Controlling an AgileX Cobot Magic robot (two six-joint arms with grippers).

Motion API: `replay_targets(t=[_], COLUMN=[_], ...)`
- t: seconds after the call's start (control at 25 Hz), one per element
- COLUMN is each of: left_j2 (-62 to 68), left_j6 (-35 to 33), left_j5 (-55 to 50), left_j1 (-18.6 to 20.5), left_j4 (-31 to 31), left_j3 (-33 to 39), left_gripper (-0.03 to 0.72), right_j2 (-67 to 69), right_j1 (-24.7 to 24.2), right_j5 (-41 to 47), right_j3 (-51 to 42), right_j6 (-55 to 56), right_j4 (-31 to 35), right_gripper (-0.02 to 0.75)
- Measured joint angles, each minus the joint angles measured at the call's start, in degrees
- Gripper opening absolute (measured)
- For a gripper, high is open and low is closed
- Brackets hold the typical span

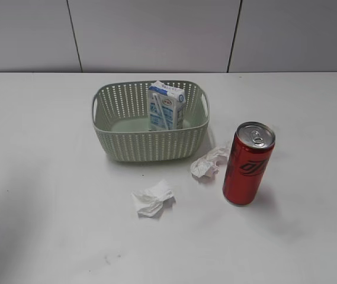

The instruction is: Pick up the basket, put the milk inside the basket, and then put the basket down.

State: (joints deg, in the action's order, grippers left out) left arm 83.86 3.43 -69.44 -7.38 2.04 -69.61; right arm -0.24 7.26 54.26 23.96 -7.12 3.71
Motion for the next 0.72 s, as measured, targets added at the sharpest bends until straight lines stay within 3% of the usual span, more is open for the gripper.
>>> replay_targets(t=[0.32,0.72], left_j2=[-18.7,-42.8], left_j6=[-0.2,-0.2], left_j5=[3.3,9.3], left_j1=[0.0,0.0], left_j4=[0.0,0.0], left_j3=[16.6,29.2], left_gripper=[0.615,0.595], right_j2=[0.0,0.0], right_j1=[0.0,0.0], right_j5=[0.0,0.0], right_j3=[0.0,0.0], right_j6=[0.0,0.0], right_j4=[0.0,0.0], right_gripper=[0.591,0.591])
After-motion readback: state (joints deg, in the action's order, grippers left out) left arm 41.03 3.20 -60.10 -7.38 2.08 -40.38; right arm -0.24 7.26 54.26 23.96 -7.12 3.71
